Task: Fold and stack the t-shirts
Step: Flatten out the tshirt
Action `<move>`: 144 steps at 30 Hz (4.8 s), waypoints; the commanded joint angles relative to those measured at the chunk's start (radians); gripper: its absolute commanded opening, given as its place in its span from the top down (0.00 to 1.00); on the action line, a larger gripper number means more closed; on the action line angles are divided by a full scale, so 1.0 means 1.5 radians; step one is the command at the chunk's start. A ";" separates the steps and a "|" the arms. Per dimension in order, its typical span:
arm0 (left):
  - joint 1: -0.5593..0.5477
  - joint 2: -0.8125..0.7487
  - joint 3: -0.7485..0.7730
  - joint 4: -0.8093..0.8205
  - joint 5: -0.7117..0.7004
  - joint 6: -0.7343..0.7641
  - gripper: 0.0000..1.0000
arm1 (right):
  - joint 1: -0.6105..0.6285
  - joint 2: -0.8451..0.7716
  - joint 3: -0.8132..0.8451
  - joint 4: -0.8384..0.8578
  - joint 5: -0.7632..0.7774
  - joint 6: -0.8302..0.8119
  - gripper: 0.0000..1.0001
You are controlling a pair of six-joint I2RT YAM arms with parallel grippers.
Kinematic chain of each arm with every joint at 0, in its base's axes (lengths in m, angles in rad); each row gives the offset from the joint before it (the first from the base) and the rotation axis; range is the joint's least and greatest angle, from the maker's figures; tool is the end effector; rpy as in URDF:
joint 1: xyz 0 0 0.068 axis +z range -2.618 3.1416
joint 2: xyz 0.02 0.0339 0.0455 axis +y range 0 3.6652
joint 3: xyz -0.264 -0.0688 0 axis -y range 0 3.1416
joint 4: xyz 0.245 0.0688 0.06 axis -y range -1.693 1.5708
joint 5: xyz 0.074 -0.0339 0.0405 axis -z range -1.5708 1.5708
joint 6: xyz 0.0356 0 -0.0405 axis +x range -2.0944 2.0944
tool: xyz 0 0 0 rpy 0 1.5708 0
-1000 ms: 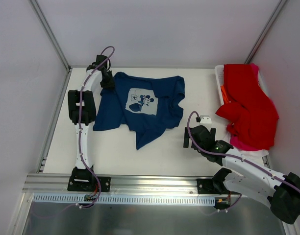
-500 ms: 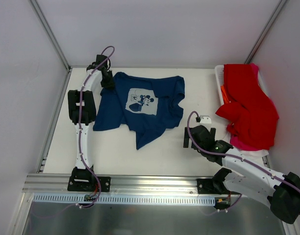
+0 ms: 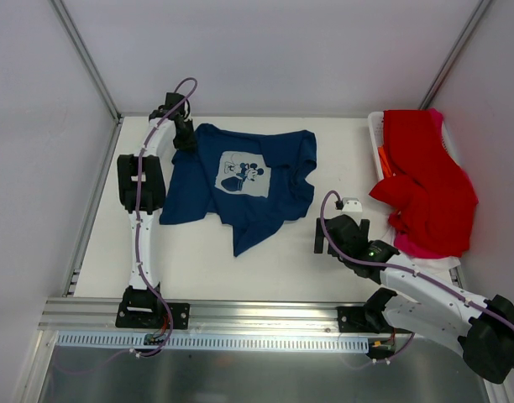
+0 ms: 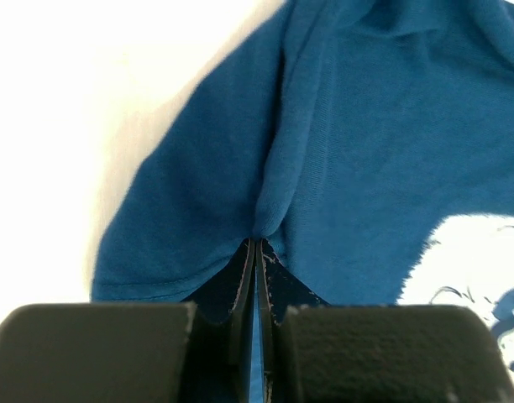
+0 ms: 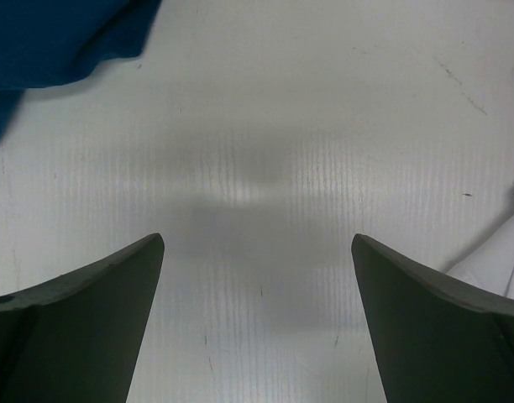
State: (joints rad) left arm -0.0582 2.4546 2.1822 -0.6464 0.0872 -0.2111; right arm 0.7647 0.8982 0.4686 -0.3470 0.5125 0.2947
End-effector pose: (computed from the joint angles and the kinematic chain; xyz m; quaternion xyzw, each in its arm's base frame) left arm 0.5415 -0.0347 0.1858 -0.0584 0.9447 -0.0839 0.3115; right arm 0.1406 0.1108 0.1989 -0.1124 0.8904 -0.0127 0.4409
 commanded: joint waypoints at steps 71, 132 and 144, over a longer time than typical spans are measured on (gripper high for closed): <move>0.023 -0.067 -0.148 0.403 -0.235 0.083 1.00 | -0.265 0.931 0.981 0.146 -0.425 -0.030 0.00; 0.035 -0.077 -0.167 0.401 -0.177 0.067 1.00 | -0.223 1.011 0.994 0.137 -0.392 0.021 1.00; -0.002 -0.116 -0.207 0.418 -0.276 0.122 1.00 | -0.218 0.868 0.901 0.086 -0.370 -0.051 0.99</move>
State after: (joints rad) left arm -0.0273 2.3951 1.9102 -0.0521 -0.2451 -0.0765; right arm 0.4290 2.3501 1.8355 -0.1444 -0.0589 0.2882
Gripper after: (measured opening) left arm 0.006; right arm 0.034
